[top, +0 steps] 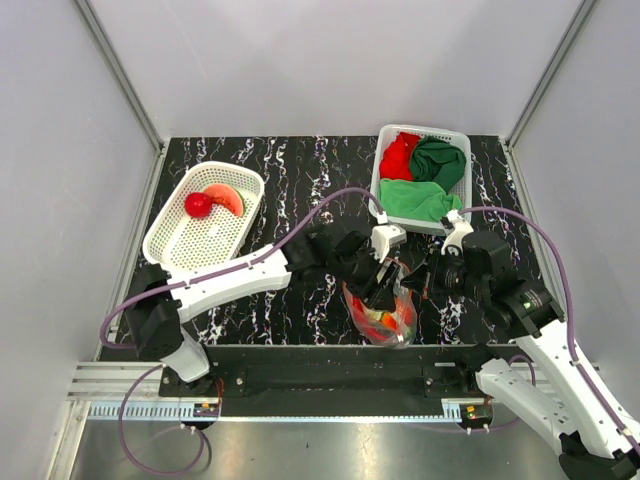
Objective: Open the zip-top bag and remove the fake food
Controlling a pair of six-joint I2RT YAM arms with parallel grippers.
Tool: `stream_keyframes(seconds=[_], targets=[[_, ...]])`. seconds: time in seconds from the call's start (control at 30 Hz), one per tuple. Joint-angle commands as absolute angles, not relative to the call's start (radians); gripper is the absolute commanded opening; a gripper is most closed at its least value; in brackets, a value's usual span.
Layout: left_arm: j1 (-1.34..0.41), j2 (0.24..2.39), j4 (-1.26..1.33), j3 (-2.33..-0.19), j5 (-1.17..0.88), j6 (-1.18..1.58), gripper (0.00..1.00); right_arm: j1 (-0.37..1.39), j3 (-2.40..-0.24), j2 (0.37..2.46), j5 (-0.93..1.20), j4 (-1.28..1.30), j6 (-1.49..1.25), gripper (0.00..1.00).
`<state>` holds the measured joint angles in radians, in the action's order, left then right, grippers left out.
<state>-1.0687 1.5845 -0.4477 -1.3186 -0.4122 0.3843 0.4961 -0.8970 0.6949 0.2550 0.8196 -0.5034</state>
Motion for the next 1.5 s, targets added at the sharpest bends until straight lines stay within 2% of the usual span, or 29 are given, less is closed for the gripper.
stream_keyframes(seconds=[0.0, 0.03, 0.13, 0.17, 0.27, 0.33, 0.4, 1.13, 1.47], targets=[[-1.095, 1.589, -0.437, -1.330, -0.462, 0.370, 0.68, 0.497, -0.894, 0.689, 0.256, 0.790, -0.505, 0.00], [-1.097, 1.592, -0.431, -1.327, -0.462, 0.373, 0.65, 0.495, -0.894, 0.689, 0.258, 0.792, -0.505, 0.00], [-1.100, 1.598, -0.429, -1.327, -0.460, 0.377, 0.50, 0.497, -0.891, 0.687, 0.262, 0.792, -0.506, 0.00], [-1.101, 1.598, -0.430, -1.330, -0.451, 0.382, 0.40, 0.497, -0.890, 0.687, 0.262, 0.790, -0.508, 0.00], [-1.100, 1.592, -0.430, -1.338, -0.428, 0.382, 0.28, 0.497, -0.887, 0.683, 0.262, 0.790, -0.511, 0.00], [-1.101, 1.588, -0.431, -1.348, -0.428, 0.380, 0.11, 0.497, -0.885, 0.681, 0.262, 0.790, -0.511, 0.00], [-1.100, 1.582, -0.443, -1.364, -0.422, 0.380, 0.00, 0.497, -0.882, 0.681, 0.261, 0.790, -0.511, 0.00], [-1.083, 1.413, -0.730, -1.756, -0.149, 0.304, 0.00, 0.497, -0.864, 0.653, 0.245, 0.788, -0.514, 0.00], [-1.052, 1.394, -0.721, -1.802, -0.254, 0.390, 0.00, 0.495, -0.864, 0.663, 0.241, 0.790, -0.528, 0.00]])
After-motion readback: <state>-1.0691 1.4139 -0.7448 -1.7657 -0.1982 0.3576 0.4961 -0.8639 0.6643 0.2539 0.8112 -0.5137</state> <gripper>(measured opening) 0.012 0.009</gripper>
